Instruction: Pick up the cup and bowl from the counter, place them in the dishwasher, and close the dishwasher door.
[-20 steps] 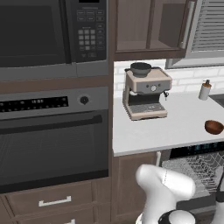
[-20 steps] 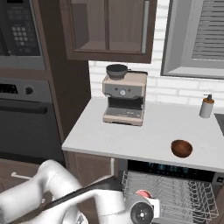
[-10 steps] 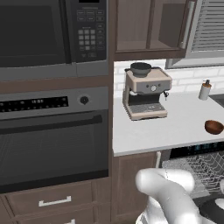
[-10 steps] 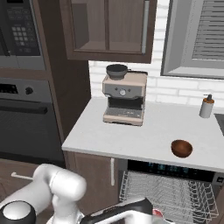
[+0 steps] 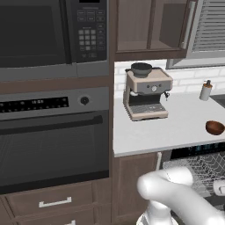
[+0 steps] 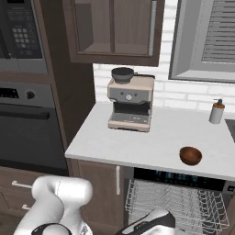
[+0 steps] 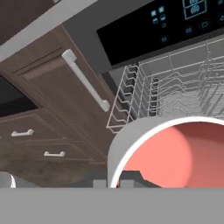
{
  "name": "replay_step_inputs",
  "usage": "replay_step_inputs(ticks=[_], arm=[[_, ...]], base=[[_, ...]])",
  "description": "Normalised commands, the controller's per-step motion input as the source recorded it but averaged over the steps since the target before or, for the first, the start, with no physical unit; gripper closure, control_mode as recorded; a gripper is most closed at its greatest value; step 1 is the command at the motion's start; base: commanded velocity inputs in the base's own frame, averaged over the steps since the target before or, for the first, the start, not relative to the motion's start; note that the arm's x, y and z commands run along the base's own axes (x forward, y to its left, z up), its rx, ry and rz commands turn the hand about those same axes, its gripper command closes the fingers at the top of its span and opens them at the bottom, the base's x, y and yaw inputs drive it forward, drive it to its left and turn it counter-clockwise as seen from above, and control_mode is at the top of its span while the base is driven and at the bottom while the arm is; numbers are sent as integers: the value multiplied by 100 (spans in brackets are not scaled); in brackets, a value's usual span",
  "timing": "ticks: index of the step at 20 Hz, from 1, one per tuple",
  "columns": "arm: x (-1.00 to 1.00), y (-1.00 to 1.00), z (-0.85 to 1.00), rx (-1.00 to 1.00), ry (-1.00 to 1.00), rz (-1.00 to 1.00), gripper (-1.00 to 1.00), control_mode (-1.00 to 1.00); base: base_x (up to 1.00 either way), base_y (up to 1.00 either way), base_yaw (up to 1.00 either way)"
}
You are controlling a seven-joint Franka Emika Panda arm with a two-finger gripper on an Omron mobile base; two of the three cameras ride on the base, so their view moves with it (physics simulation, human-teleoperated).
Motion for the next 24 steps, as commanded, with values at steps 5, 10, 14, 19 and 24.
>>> replay_step_inputs(ticks=[5,10,14,19,24], arm=[[48,0,-31,0,-6,1,100,-100],[45,0,-46,0,-8,3,100,-100],[49,0,-37,0,-3,3,100,-100],[52,0,-6,0,0,0,100,-100],[34,0,-4,1,0,1,100,-100]], base=[[0,0,0],[0,0,0],[0,0,0],[0,0,0],[0,0,0]])
